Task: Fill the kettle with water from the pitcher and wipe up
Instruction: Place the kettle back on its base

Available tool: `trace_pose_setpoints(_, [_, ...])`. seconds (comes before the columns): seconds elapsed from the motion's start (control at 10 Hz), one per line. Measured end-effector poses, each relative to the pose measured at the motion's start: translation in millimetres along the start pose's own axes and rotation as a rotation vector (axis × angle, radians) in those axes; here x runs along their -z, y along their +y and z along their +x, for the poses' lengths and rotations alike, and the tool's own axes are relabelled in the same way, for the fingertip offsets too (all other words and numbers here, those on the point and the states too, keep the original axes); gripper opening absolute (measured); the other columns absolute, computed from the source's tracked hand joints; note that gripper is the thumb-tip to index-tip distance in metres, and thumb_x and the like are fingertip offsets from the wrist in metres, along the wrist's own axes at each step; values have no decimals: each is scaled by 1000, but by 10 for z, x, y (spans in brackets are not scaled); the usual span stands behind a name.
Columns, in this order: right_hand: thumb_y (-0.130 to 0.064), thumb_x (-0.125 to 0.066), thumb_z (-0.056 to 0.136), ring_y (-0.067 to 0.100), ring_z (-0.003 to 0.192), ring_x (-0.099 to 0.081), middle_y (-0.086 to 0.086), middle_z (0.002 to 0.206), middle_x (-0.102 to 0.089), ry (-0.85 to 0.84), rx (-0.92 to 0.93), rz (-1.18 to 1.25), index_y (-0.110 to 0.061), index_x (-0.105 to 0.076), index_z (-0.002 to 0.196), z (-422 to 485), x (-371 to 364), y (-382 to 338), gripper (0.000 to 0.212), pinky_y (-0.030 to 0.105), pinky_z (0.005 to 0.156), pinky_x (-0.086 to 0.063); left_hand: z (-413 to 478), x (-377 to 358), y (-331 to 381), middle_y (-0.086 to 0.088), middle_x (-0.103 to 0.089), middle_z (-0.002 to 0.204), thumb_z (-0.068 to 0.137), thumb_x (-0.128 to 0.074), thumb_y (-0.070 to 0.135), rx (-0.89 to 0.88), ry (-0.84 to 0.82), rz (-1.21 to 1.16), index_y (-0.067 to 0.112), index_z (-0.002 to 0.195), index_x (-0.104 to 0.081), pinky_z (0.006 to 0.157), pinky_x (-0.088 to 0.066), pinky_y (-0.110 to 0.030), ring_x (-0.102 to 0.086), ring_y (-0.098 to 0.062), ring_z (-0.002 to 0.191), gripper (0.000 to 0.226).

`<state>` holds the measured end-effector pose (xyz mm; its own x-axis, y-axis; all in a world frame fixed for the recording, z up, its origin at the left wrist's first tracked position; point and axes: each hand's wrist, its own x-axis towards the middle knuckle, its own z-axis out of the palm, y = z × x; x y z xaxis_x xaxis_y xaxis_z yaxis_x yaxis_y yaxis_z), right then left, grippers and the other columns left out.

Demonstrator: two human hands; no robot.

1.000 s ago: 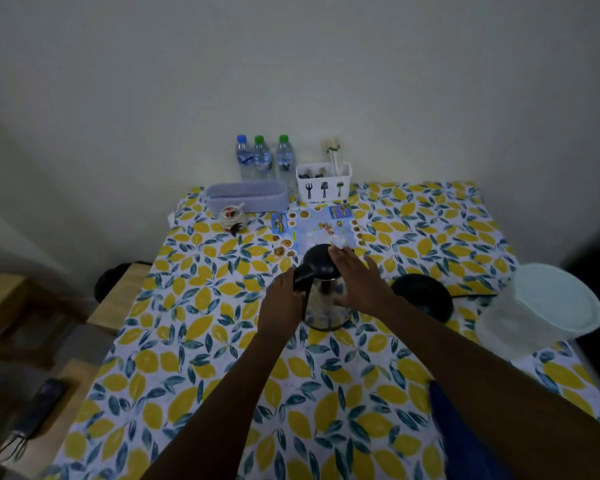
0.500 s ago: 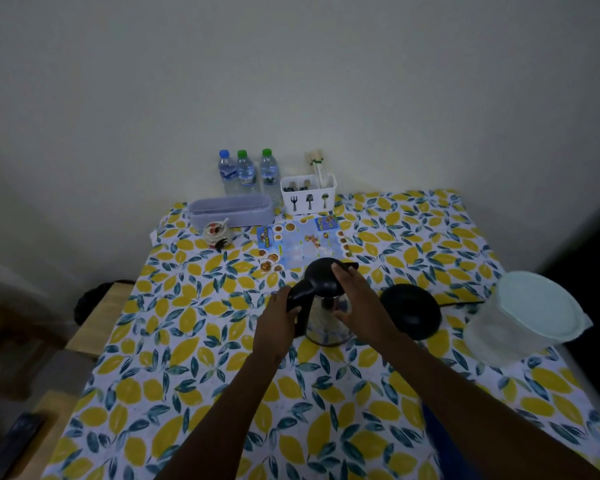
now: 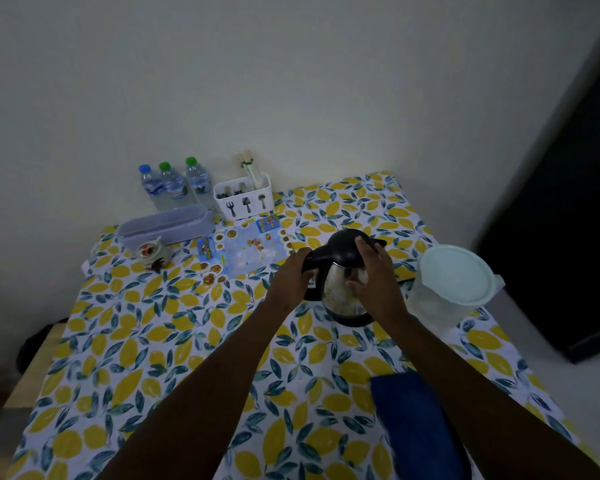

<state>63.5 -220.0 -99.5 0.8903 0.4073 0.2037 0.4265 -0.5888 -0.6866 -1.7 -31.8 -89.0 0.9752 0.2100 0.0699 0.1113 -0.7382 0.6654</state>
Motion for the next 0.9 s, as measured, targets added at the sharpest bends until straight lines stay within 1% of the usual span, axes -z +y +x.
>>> trace_pose_setpoints(0.1, [-9,-77,78,31,148,-17,19,158,-19,-4,-30,4,-27,-25,151,16,6,97,91,48,110,-36,84,-89,21,-15,-54,132,100,-48,16,15,-22,5,10,138,-41,93,-41,-35,-53,-32,118,39])
trace_pose_setpoints(0.2, [-10,-78,76,34,146,-21,20,156,-23,6,-12,0,-26,-25,150,39,-13,153,93,50,108,-38,153,-154,-18,-15,-51,136,100,-48,18,37,-22,8,10,140,-39,97,-40,-37,-50,-30,122,42])
trace_pose_setpoints(0.3, [-9,-80,73,38,144,-24,19,152,-31,22,35,-30,-23,-27,149,59,-30,140,94,54,105,-42,166,-136,-39,-16,-52,134,100,-49,17,39,-22,-3,9,140,-40,96,-39,-34,-50,-31,122,42])
trace_pose_setpoints(0.4, [-8,-81,72,40,144,-25,15,151,-35,35,51,-40,-22,-27,148,30,-52,169,94,57,104,-43,152,-122,-52,-16,-53,135,99,-50,16,33,-62,-12,10,140,-40,97,-39,-33,-51,-31,122,42])
trace_pose_setpoints(0.5, [-7,-78,75,38,146,-20,11,155,-32,15,44,-39,-20,-24,150,-17,-70,226,93,58,108,-39,140,-157,-58,-16,-53,136,99,-50,17,43,-95,-24,10,141,-40,101,-40,-39,-50,-32,124,43])
trace_pose_setpoints(0.6, [-11,-75,79,36,147,-16,6,159,-28,-20,49,-75,-19,-19,152,-44,-70,242,93,55,111,-34,116,-213,-56,-15,-51,138,100,-48,20,77,-74,-30,11,141,-40,103,-41,-41,-50,-31,124,42])
trace_pose_setpoints(0.7, [-19,-73,81,37,147,-18,6,159,-26,-21,55,-171,-16,-19,153,-54,-56,213,90,55,109,-35,84,-226,-5,-14,-50,138,100,-47,18,98,-55,-4,13,140,-40,104,-41,-44,-49,-31,125,41])
trace_pose_setpoints(0.8, [-34,-62,86,31,149,-16,7,161,-21,4,91,-435,-12,-18,153,-70,-7,128,82,55,110,-31,-30,-199,115,-15,-36,150,99,-47,18,17,-8,182,12,147,-30,115,-30,-49,-31,-36,140,51])
trace_pose_setpoints(0.9, [-37,-57,88,29,149,-14,8,162,-18,-4,125,-474,-12,-17,153,-19,-19,68,80,56,113,-25,-116,-155,98,-10,-15,162,102,-41,26,8,14,295,15,152,-16,121,-15,-52,-6,-35,150,57])
